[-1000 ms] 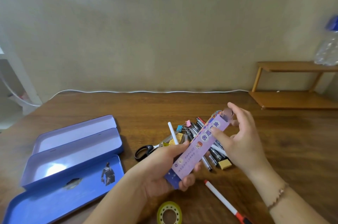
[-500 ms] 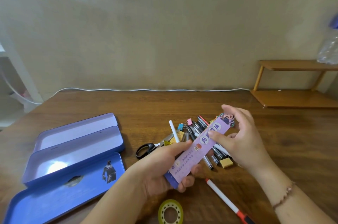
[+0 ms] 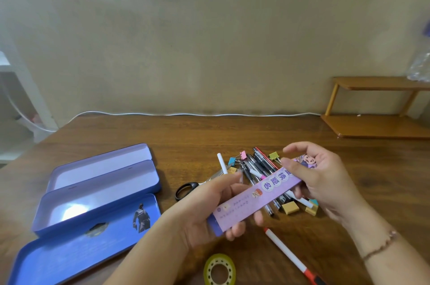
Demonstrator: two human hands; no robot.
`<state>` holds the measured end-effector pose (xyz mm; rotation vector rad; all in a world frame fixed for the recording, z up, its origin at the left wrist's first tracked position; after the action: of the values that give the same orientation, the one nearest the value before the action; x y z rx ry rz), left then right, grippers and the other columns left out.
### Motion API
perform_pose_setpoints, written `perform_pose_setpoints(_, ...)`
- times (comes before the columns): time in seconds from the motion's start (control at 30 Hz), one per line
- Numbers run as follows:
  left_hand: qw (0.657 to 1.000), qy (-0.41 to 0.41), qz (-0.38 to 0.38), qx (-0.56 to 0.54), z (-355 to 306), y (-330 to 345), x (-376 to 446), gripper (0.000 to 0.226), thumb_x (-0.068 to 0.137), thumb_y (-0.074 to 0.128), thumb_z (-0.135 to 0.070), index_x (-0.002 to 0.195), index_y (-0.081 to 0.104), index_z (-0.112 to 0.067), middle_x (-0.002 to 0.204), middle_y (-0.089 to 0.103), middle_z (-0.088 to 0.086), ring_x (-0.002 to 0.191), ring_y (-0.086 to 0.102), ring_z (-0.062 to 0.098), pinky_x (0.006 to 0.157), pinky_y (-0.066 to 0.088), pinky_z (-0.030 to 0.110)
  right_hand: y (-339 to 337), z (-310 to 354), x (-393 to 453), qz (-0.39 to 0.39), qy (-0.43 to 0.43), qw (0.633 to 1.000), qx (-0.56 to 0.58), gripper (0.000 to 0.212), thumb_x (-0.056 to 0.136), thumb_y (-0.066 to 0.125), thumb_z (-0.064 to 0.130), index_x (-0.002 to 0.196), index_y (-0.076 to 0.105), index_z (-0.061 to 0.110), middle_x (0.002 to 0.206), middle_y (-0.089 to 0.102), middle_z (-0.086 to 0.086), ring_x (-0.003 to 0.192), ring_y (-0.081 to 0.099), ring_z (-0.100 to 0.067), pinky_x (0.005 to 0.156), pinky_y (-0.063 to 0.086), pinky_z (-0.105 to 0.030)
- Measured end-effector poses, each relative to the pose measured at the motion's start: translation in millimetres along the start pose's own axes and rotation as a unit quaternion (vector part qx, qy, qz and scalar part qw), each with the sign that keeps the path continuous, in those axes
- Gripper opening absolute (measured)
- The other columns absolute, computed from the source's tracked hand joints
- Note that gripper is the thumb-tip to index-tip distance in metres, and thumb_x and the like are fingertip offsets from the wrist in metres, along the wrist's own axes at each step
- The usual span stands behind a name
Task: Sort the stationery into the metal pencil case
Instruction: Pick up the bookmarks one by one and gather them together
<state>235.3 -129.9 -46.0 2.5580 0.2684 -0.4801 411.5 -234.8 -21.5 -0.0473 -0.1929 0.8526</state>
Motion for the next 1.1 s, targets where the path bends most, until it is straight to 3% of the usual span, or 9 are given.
perform_pose_setpoints(0.17,0.996,0.055,-0.042,-0.051,-5,1,-2,0.059,0.089,0.046,-0.054,0.116,0.067,-0.005,0.101,0.072,0.02,0.052,0.065,0.02,0.042,0.052,0.022,-8,1,1,-0.064,-0.02,0.997,-0.049,0.023,0.079,0.076,0.026,0.095,0.059,0.025,0.068,0.072,-0.012,0.044,0.057,-0.022,0.055,0.053,-0.039)
perform_pose_setpoints(0.27,0.993,0.065,-0.086,-0.038,-4,-1,-2,0.049,0.086,0.053,-0.052,0.107,0.07,-0.011,0.096,0.07,0.015,0.046,0.061,0.017,0.041,0.047,0.02,-1,5,-4,-0.053,-0.035,0.996,-0.059,0.02,0.078,0.078,0.023,0.086,0.06,0.019,0.066,0.071,-0.01,0.044,0.06,-0.02,0.052,0.051,-0.037)
perform_pose_setpoints(0.43,0.986,0.057,-0.152,-0.042,-2,-1,-2,0.023,0.093,0.06,-0.03,0.093,0.072,-0.01,0.084,0.073,0.012,0.044,0.051,0.017,0.036,0.036,0.016,2,4,-6,-0.043,-0.042,0.998,-0.029,0.011,0.085,0.07,0.02,0.08,0.06,0.018,0.064,0.069,-0.011,0.043,0.057,-0.021,0.044,0.044,-0.027)
perform_pose_setpoints(0.57,0.989,0.09,-0.117,-0.007,-5,0,0,0.013,0.092,0.061,-0.02,0.096,0.069,-0.01,0.087,0.072,0.012,0.043,0.052,0.016,0.034,0.035,0.016,-3,4,-5,-0.054,-0.023,0.998,0.036,0.021,0.101,0.041,0.017,0.092,0.059,0.019,0.064,0.066,-0.015,0.043,0.053,-0.023,0.036,0.037,-0.024)
perform_pose_setpoints(0.63,0.989,0.092,-0.112,-0.008,-5,0,0,0.013,0.094,0.058,-0.017,0.091,0.069,-0.012,0.089,0.072,0.013,0.042,0.052,0.017,0.032,0.034,0.015,-6,6,-7,-0.064,-0.02,0.997,0.035,0.031,0.102,0.037,0.019,0.084,0.061,0.014,0.061,0.065,-0.014,0.043,0.054,-0.021,0.037,0.038,-0.024)
perform_pose_setpoints(0.8,0.987,0.076,-0.14,-0.007,-4,-4,1,0.014,0.096,0.052,-0.015,0.092,0.065,-0.01,0.09,0.072,0.015,0.044,0.05,0.018,0.036,0.031,0.018,-2,9,-7,-0.032,-0.062,0.997,0.013,0.028,0.094,0.053,0.035,0.075,0.062,0.017,0.058,0.064,-0.014,0.037,0.048,-0.02,0.04,0.038,-0.024)
perform_pose_setpoints(0.93,0.993,0.034,-0.108,-0.014,-3,-2,-1,0.019,0.099,0.051,-0.023,0.106,0.057,-0.007,0.087,0.073,0.015,0.044,0.052,0.017,0.037,0.033,0.016,-1,11,-7,-0.025,-0.069,0.996,0.048,0.052,0.068,0.069,0.064,0.07,0.058,0.014,0.057,0.064,-0.017,0.03,0.042,-0.019,0.034,0.034,-0.021)
perform_pose_setpoints(1.03,0.999,0.002,-0.022,0.032,2,2,1,0.04,0.101,0.041,-0.036,0.116,0.061,-0.004,0.084,0.07,0.019,0.043,0.052,0.013,0.036,0.033,0.015,-6,13,-10,-0.068,-0.085,0.994,0.033,0.043,0.072,0.066,0.05,0.069,0.057,0.008,0.058,0.065,-0.014,0.03,0.045,-0.019,0.03,0.034,-0.018)
perform_pose_setpoints(1.1,0.999,-0.008,0.006,0.052,5,2,2,0.05,0.098,0.042,-0.043,0.116,0.068,-0.005,0.08,0.064,0.016,0.046,0.042,0.01,0.04,0.025,0.015,-6,14,-11,-0.08,-0.096,0.992,0.016,0.037,0.076,0.065,0.041,0.071,0.056,0.006,0.059,0.066,-0.011,0.032,0.049,-0.019,0.03,0.035,-0.018)
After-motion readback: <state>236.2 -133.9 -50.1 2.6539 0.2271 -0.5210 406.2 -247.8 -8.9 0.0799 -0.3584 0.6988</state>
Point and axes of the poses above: each hand's wrist, its own x-axis towards the middle knuckle, its own y-axis out of the palm, z = x × y, the point moved 3 cm from there along x, towards the middle knuckle
